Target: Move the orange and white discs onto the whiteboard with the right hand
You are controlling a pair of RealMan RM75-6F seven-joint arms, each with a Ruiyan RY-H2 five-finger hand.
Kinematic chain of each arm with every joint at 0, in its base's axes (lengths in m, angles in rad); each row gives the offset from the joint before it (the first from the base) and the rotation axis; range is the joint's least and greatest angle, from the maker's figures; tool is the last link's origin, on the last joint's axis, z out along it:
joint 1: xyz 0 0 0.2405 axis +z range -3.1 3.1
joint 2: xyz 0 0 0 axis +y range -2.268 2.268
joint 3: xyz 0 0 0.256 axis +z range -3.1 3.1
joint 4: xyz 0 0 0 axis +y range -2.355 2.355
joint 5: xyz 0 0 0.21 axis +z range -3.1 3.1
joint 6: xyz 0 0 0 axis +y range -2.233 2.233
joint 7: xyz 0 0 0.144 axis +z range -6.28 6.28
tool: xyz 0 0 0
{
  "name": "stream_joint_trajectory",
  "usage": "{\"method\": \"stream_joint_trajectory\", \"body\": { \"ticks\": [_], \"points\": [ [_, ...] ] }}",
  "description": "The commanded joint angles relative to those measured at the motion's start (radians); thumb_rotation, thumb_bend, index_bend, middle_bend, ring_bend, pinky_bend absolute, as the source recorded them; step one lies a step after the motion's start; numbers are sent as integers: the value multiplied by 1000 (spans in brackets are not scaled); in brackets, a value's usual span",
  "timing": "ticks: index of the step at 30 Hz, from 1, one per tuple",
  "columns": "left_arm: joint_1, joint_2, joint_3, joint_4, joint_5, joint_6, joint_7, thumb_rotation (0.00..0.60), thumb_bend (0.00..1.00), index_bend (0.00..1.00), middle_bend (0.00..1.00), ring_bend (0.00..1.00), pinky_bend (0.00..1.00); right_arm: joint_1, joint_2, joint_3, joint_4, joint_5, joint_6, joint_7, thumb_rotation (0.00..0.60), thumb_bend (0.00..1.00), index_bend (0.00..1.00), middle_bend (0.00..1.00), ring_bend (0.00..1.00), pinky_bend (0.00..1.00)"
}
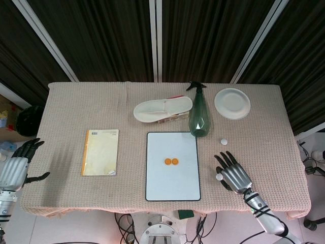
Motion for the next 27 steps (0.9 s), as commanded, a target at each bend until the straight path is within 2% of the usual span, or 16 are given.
{"method": "stream_joint_trajectory", "body": {
  "ticks": [1,9,14,20,27],
  "points": [
    [0,0,0,1,0,-1,-1,600,0,140,91,88,174,2,5,6,-6,-12,7,2,600,356,517,63,0,0],
    [-1,1,-2,0,2,3,-4,600,0,140,91,88,174,75,23,47,-112,-83,-16,-39,600,357,527,61,0,0],
    [-2,3,-4,0,-1,0,-6,600,0,140,91,88,174,160,-12,83,-171,-94,-122,-99,600,356,543,60,0,0],
    [1,9,-6,2,-7,2,-11,600,0,140,91,88,174,252,-95,136,-159,-31,-260,-172,600,356,549,58,0,0],
    [4,10,-3,15,-12,-6,-21,600,0,140,91,88,174,299,-183,168,-100,12,-298,-237,600,356,557,58,0,0]
  ]
}}
